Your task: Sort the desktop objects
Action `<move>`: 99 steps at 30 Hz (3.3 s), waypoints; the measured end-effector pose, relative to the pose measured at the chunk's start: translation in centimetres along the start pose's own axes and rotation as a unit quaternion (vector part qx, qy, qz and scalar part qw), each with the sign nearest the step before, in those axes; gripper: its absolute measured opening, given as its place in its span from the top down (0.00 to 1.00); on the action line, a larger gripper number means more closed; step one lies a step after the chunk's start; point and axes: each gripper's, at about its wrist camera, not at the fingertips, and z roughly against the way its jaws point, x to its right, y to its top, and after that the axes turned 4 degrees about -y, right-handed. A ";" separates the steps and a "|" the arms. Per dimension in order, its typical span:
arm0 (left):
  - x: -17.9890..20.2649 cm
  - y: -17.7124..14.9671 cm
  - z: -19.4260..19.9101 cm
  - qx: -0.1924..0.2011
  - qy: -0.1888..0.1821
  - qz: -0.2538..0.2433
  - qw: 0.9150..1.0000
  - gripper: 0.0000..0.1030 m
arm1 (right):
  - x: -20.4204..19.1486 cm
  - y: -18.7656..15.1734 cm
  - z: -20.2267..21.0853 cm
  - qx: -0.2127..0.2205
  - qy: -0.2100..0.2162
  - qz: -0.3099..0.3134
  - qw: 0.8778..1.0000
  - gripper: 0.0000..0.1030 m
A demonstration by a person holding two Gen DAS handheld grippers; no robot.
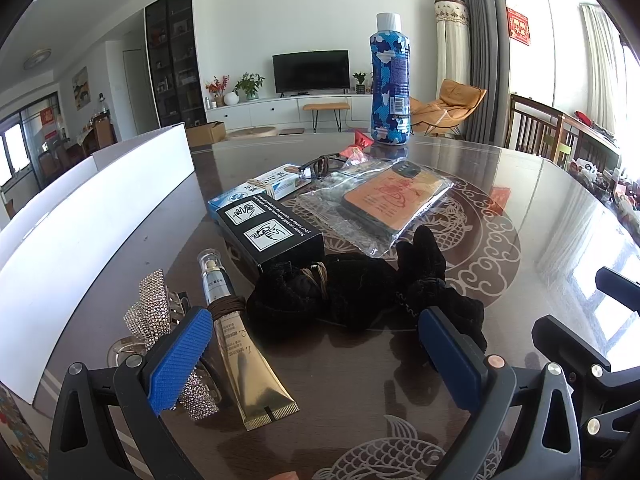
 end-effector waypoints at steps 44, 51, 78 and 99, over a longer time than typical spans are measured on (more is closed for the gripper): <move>0.0 -0.1 0.0 0.000 -0.005 -0.002 1.000 0.00 | 0.0 0.0 0.0 -0.001 0.001 0.000 1.000 0.00; 0.0 -0.1 0.0 0.000 -0.007 -0.003 1.000 0.00 | 0.0 0.0 0.0 -0.001 0.001 0.000 1.000 0.00; 0.0 -0.1 0.0 0.000 -0.010 -0.004 1.000 0.00 | 0.1 0.1 0.0 -0.002 0.002 0.001 1.000 0.00; -0.9 0.0 -0.1 -0.013 -0.011 0.004 1.000 0.00 | 0.2 0.0 -0.2 -0.003 0.003 -0.003 1.000 0.00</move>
